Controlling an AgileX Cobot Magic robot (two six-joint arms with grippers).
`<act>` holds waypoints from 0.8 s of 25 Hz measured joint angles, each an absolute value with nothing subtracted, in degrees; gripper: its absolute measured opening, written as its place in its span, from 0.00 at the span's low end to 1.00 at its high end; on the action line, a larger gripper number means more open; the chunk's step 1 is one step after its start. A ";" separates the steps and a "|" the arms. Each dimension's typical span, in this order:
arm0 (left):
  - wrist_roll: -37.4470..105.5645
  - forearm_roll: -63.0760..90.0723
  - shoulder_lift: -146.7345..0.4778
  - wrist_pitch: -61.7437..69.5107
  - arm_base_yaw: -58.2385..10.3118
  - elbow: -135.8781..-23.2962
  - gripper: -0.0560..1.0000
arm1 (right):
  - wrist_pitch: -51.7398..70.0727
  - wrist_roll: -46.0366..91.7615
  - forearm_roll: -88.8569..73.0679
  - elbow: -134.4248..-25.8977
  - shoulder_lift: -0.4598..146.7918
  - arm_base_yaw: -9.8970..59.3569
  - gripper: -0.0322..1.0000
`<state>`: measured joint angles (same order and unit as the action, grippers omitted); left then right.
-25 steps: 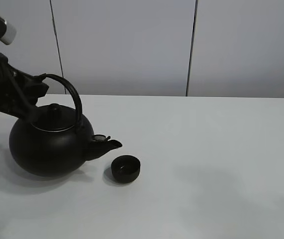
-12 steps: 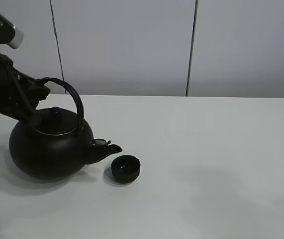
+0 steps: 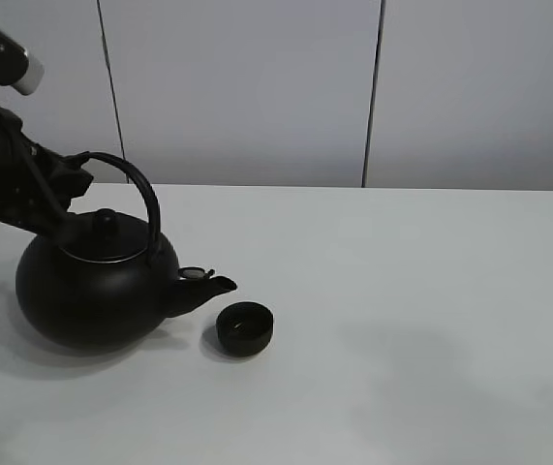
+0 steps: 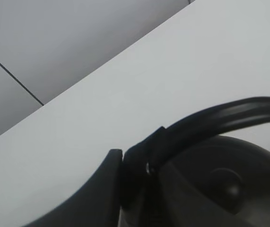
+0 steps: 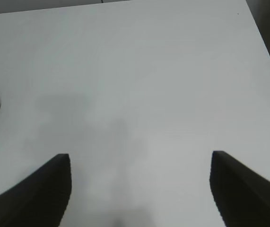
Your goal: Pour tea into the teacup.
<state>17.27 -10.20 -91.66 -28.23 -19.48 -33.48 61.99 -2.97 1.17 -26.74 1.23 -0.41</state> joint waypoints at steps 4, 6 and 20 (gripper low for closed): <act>18.00 -8.88 -91.73 -28.02 -19.48 -33.48 0.17 | 61.99 -2.97 1.17 -26.74 1.23 -0.41 0.57; 18.06 -8.08 -91.73 -26.74 -19.48 -33.79 0.17 | 61.99 -2.97 1.17 -26.74 1.23 -0.41 0.57; 21.94 -7.85 -91.75 -25.23 -20.29 -35.70 0.17 | 61.99 -2.97 1.17 -26.74 1.23 -0.41 0.57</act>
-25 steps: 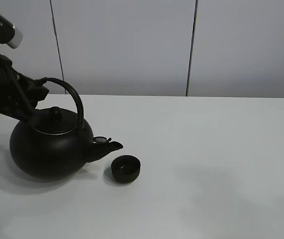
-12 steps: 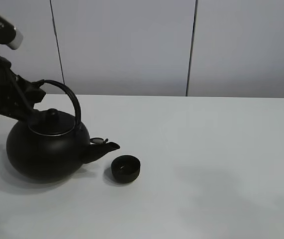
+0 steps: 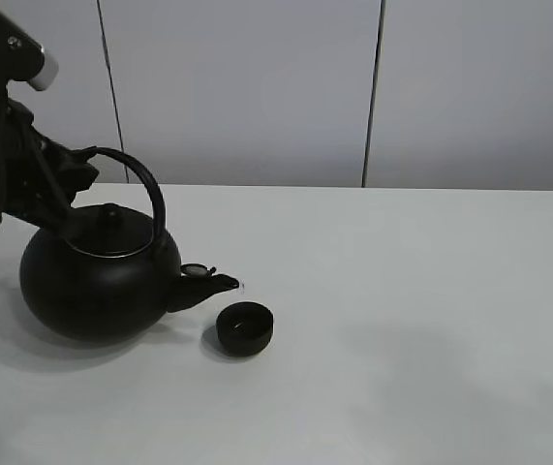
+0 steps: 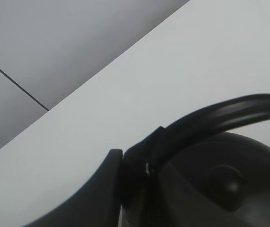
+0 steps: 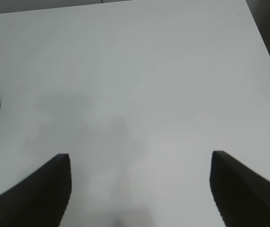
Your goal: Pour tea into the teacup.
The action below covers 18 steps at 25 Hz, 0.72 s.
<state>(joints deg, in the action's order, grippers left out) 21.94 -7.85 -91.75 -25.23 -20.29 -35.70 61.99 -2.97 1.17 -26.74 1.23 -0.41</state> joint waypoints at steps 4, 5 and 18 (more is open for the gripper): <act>24.25 -7.85 -91.75 -25.23 -20.29 -35.75 0.17 | 61.99 -2.97 1.17 -26.74 1.23 -0.41 0.57; 24.75 -7.85 -91.75 -25.23 -20.29 -35.75 0.17 | 61.99 -2.97 1.17 -26.74 1.23 -0.41 0.57; 27.38 -7.85 -91.75 -25.23 -20.29 -35.75 0.17 | 61.92 -2.97 1.17 -26.74 1.23 -0.41 0.57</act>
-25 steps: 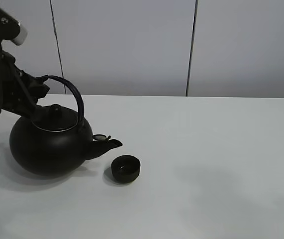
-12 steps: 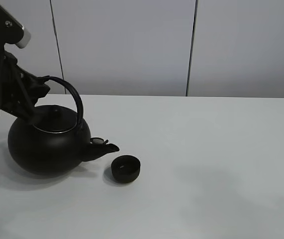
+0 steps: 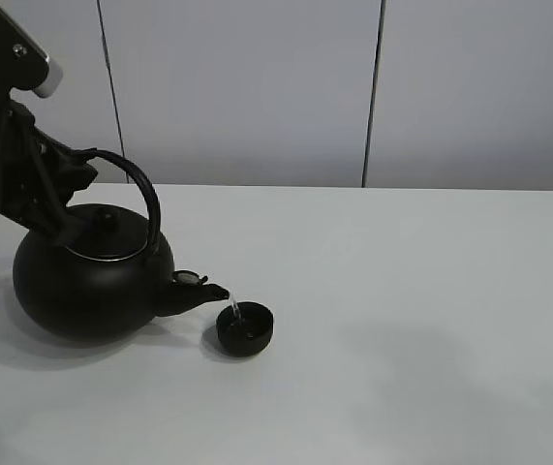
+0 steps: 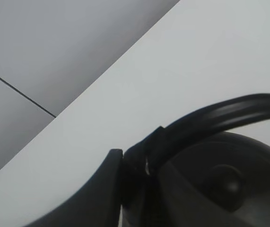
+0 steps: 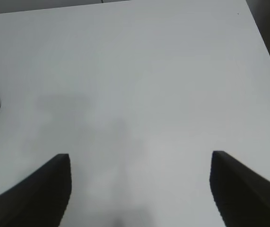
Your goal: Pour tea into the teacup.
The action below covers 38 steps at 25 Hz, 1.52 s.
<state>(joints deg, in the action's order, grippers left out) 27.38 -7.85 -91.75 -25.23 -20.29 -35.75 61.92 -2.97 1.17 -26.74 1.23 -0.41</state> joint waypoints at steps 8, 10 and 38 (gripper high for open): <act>27.62 -7.85 -91.75 -25.23 -20.29 -35.75 0.17 | 61.92 -2.97 1.17 -26.74 1.23 -0.41 0.57; 27.31 -7.85 -91.75 -25.23 -20.29 -35.75 0.17 | 61.92 -2.97 1.17 -26.74 1.23 -0.41 0.57; -8.29 -15.43 -88.35 -35.79 -9.28 -29.54 0.17 | 61.98 -2.97 1.17 -26.74 1.23 -0.41 0.57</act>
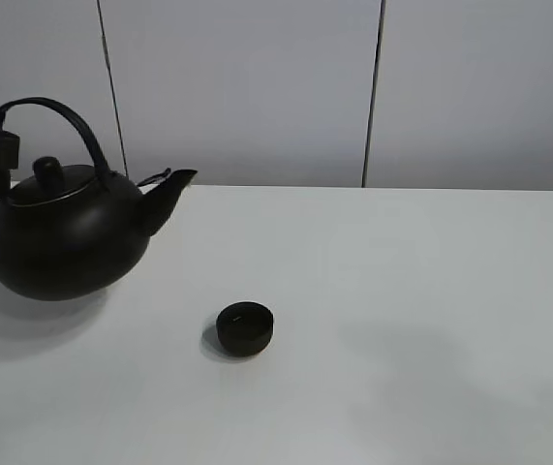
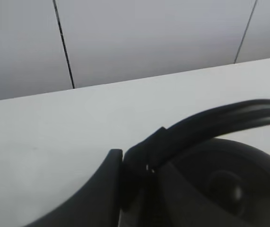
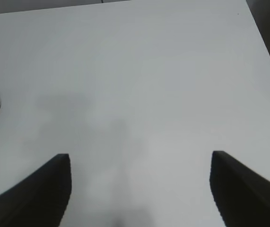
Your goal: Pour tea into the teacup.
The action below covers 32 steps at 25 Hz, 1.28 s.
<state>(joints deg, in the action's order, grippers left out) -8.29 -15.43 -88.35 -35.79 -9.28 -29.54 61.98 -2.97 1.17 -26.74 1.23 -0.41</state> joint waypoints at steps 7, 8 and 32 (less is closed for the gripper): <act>-10.19 -20.76 -85.83 -41.14 -3.22 -25.25 0.17 | 61.98 -3.02 1.17 -26.74 1.23 -0.41 0.57; -9.87 -21.23 -85.83 -41.98 -2.66 -24.49 0.17 | 61.98 -3.02 1.17 -26.74 1.23 -0.41 0.57; -2.39 -21.96 -91.45 -55.89 -2.05 -17.03 0.17 | 61.92 -3.02 1.17 -26.74 1.23 -0.41 0.57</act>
<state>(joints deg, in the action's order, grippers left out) -2.39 -21.96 -91.45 -55.89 -2.05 -17.03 61.92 -3.02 1.17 -26.74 1.23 -0.41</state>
